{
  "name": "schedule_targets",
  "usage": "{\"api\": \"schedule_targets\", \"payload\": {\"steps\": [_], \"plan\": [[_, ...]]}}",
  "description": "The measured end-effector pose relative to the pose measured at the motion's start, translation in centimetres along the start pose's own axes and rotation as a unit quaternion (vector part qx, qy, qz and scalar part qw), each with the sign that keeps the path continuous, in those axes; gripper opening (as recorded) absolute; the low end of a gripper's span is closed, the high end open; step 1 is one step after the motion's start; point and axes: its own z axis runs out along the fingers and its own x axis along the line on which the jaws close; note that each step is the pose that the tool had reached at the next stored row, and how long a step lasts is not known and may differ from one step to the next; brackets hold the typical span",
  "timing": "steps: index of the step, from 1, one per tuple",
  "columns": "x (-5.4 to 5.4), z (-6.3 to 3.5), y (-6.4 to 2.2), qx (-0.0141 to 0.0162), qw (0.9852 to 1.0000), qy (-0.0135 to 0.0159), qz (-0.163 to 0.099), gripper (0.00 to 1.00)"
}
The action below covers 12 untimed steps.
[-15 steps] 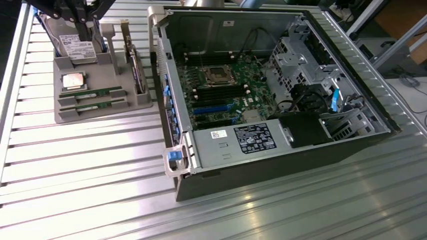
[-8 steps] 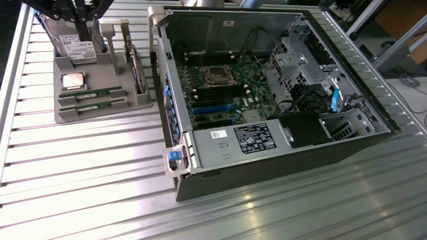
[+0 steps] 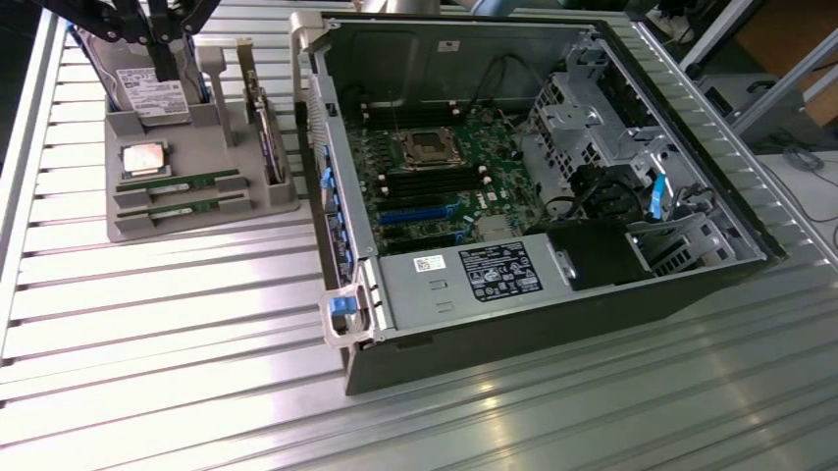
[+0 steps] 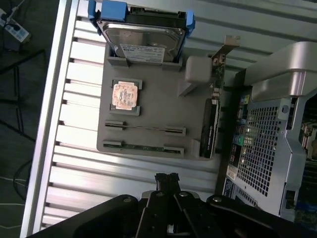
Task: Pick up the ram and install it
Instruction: 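Pick up the ram and move it above insertion slot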
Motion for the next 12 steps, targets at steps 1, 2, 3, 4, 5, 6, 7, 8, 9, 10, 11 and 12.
{"api": "schedule_targets", "payload": {"steps": [1,2,3,4,5,6,7,8,9,10,11,12], "plan": [[0.0,0.0,0.0,-0.0002,1.0,0.0003,-0.006,0.11],[0.0,0.0,0.0,-0.0003,0.9999,0.0006,-0.013,0.11],[0.0,0.0,0.0,-0.0004,0.9998,0.0008,-0.018,0.11],[0.0,0.0,0.0,-0.0005,0.9997,0.001,-0.023,0.11],[0.0,0.0,0.0,-0.0007,0.9995,0.0013,-0.03,0.11],[0.0,0.0,0.0,-0.0009,0.9994,0.0015,-0.035,0.11],[0.0,0.0,0.0,-0.001,0.9992,0.0018,-0.04,0.11],[0.0,0.0,0.0,-0.0011,0.999,0.002,-0.044,0.11],[0.0,0.0,0.0,-0.0012,0.9987,0.0022,-0.05,0.11],[0.0,0.0,0.0,-0.0013,0.9985,0.0024,-0.055,0.11],[0.0,0.0,0.0,-0.0014,0.9983,0.0026,-0.058,0.11],[0.0,0.0,0.0,-0.0015,0.9981,0.0027,-0.061,0.11]]}}
